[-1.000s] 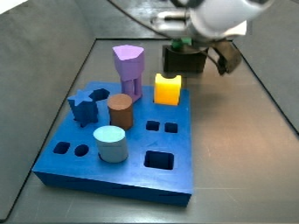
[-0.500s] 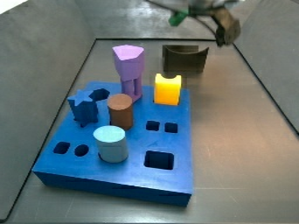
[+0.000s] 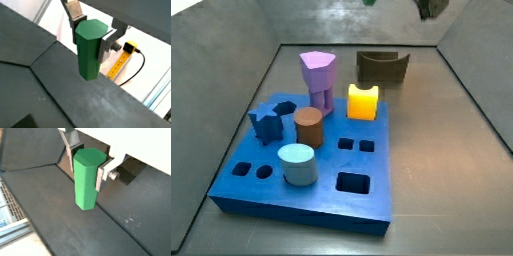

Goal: Pick up the hexagon object. Move up. Place the hexagon object on the fixture. Regrasp the hexagon object. Move to above the board. Insert the hexagon object.
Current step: Move to above the board.

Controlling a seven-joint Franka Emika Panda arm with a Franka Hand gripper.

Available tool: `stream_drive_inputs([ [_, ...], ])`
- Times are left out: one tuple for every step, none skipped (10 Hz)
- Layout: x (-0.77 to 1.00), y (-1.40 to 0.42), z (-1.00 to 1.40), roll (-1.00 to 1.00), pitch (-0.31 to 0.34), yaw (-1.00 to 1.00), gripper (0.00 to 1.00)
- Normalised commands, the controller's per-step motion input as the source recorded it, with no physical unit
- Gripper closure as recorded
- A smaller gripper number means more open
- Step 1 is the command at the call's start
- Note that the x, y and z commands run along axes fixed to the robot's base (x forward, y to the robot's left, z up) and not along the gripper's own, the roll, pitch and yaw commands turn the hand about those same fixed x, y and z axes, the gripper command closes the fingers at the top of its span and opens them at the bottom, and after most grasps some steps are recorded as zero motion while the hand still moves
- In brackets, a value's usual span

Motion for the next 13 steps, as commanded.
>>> stream_drive_inputs([
  [-0.05, 0.04, 0.42, -0.06, 0.033, -0.01, 1.0],
  [-0.04, 0.02, 0.25, -0.06, 0.053, -0.01, 1.0],
  [-0.28, -1.0, 0.36, -1.0, -0.054, -0.08, 1.0],
  [-0.28, -1.0, 0.36, -1.0, -0.056, -0.08, 1.0],
  [-0.3, -1.0, 0.38, -1.0, -0.062, -0.08, 1.0],
  [-0.3, -1.0, 0.37, -1.0, -0.065, -0.09, 1.0],
  [-0.3, -1.0, 0.37, -1.0, -0.055, -0.09, 1.0],
  [-0.3, -1.0, 0.37, -1.0, -0.051, -0.1, 1.0],
  [-0.31, -1.0, 0.38, -1.0, -0.047, -0.1, 1.0],
  [-0.32, -1.0, 0.38, -1.0, -0.047, -0.1, 1.0],
  [-0.33, -1.0, 0.38, -1.0, -0.044, -0.11, 1.0],
  [-0.33, -1.0, 0.38, -1.0, -0.042, -0.11, 1.0],
  [-0.35, -1.0, 0.38, -1.0, -0.04, -0.1, 1.0],
])
